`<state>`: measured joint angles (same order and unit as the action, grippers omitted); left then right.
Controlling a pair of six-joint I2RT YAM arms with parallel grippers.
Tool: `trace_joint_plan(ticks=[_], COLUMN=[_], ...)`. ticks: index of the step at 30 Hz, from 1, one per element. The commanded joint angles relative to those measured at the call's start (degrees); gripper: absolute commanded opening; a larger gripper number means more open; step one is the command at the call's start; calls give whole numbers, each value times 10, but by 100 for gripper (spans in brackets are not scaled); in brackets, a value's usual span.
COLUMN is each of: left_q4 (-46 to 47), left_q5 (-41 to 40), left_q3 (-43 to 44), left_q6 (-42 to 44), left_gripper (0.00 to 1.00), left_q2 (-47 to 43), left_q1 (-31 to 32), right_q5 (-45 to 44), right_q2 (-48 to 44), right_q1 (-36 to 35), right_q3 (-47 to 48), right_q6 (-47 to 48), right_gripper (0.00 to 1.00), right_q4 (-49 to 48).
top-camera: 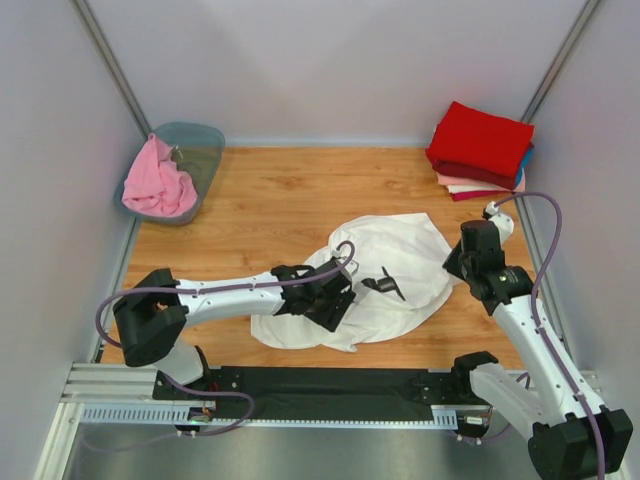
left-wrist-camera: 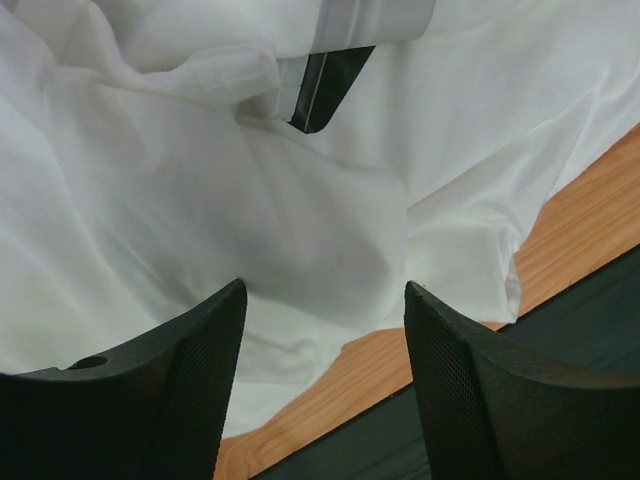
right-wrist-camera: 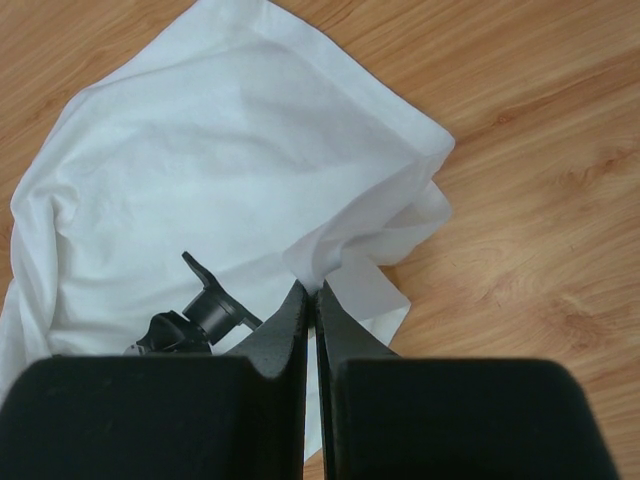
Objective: Fold and stack the t-shirts
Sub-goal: Flatten the tshirt out
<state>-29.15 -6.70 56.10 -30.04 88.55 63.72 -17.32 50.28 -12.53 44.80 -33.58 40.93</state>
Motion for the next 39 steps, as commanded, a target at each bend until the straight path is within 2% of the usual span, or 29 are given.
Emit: trace_joint_plan(ticks=[1,5,7,8,9,12,16,19,20,23,24,25,27,28,30,31,32,33,34,35,36,37,38,39], left_q4=[-9,-28,-25,-26,-26,-39,-113,-191,-206,-217,-203,-196,-179,-183,-208,-213,-222,-238,-246,-252,-258,-254,-249,-225], left_q5=[-20,-27,-24,-24,-26,-51,-102,-172,-188,-185,-172,-160,-111,-93,-59,-47,-32,6,22,30,36,42,48,52], left_q3=[18,29,27,27,27,34,72,139,187,289,318,377,445,533,632,724,775,826,924,964,989,977,951,912], left_q6=[-20,-21,-20,-20,-20,-19,2,45,58,128,168,188,235,270,299,320,321,320,311,303,304,289,271,258], left_gripper=[71,64,51,43,27,0,0,0,0,0,0,0,0,0,0,0,0,0,0,8,25,47,90,99], left_q2=[11,40,50,50,51,44,13,-28,-43,-47,-40,-28,33,63,174,214,302,347,428,461,483,490,473,454], left_q1=[7,8,10,11,11,10,11,1,-6,-82,-139,-164,-235,-258,-306,-321,-334,-348,-367,-375,-379,-381,-381,-381], right_q5=[-8,-7,-6,-7,-8,-9,-8,-8,-8,0,4,7,18,23,26,26,26,26,26,25,26,27,27,28], right_q2=[1,3,3,3,1,-4,-6,-12,-16,-17,-17,-15,-12,-10,-12,-14,-19,-24,-30,-34,-37,-39,-42,-41], right_q1=[2,3,3,3,3,2,3,3,3,2,3,2,2,3,3,3,3,3,3,3,3,3,2,3], right_q3=[-2,-5,-6,-7,-7,-9,-9,-8,-8,-10,-10,-10,-8,-2,5,10,13,14,16,14,13,12,8,5], right_q6=[7,5,6,7,7,8,8,8,8,0,-2,-3,-7,-8,-7,-8,-8,-8,-10,-11,-11,-10,-12,-12], right_gripper=[0,1,0,0,0,1,0,0,0,1,1,1,0,0,1,0,0,0,0,0,1,0,0,0], right_q4=[-20,-22,-22,-21,-21,-20,-16,-15,-16,-23,-26,-28,-28,-26,-16,-11,-4,-1,5,6,6,6,7,7])
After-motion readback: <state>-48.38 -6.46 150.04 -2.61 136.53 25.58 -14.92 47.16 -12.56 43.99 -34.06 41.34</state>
